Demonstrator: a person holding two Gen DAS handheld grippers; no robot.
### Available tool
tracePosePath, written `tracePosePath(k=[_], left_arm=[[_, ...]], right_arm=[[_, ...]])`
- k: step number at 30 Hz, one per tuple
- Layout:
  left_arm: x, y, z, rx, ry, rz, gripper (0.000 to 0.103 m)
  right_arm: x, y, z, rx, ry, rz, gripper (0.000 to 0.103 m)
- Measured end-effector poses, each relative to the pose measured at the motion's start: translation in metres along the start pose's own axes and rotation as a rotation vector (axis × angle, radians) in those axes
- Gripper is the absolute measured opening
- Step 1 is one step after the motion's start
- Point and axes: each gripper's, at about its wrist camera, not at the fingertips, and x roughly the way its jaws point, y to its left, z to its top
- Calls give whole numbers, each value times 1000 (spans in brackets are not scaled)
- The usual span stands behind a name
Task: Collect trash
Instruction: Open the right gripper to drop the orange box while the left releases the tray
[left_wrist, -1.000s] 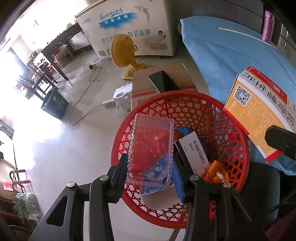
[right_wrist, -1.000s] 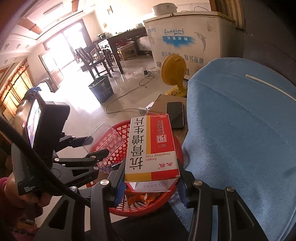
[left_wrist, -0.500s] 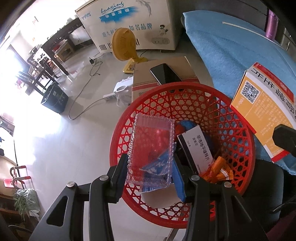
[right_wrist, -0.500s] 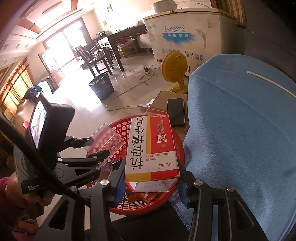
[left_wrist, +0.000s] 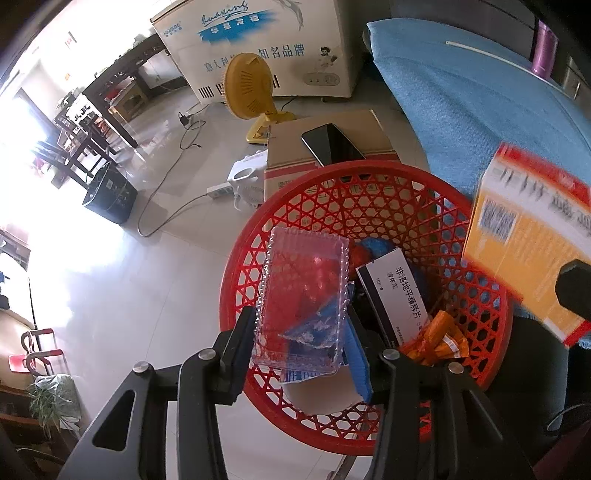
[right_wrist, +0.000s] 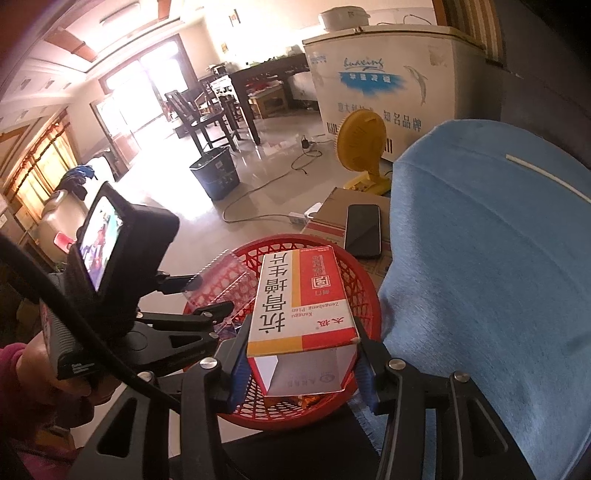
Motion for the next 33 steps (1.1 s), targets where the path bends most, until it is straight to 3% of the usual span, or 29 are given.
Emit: tracePosePath(k=[12, 14, 16, 26, 33], left_arm=[[1, 4, 1, -20, 18, -16, 49], [1, 4, 1, -20, 20, -19, 51], [0, 3, 1, -23, 18, -19, 59], [-14, 2, 9, -31, -43, -36, 62], [-39, -1, 25, -36, -132, -39, 62]], right_arm=[[3, -4, -1, 33, 13, 2, 56], [4, -6, -1, 38, 17, 1, 55], [4, -7, -1, 42, 19, -1, 56], [-7, -23, 0, 100, -12, -25, 56], [-20, -38, 2, 142, -46, -53, 57]])
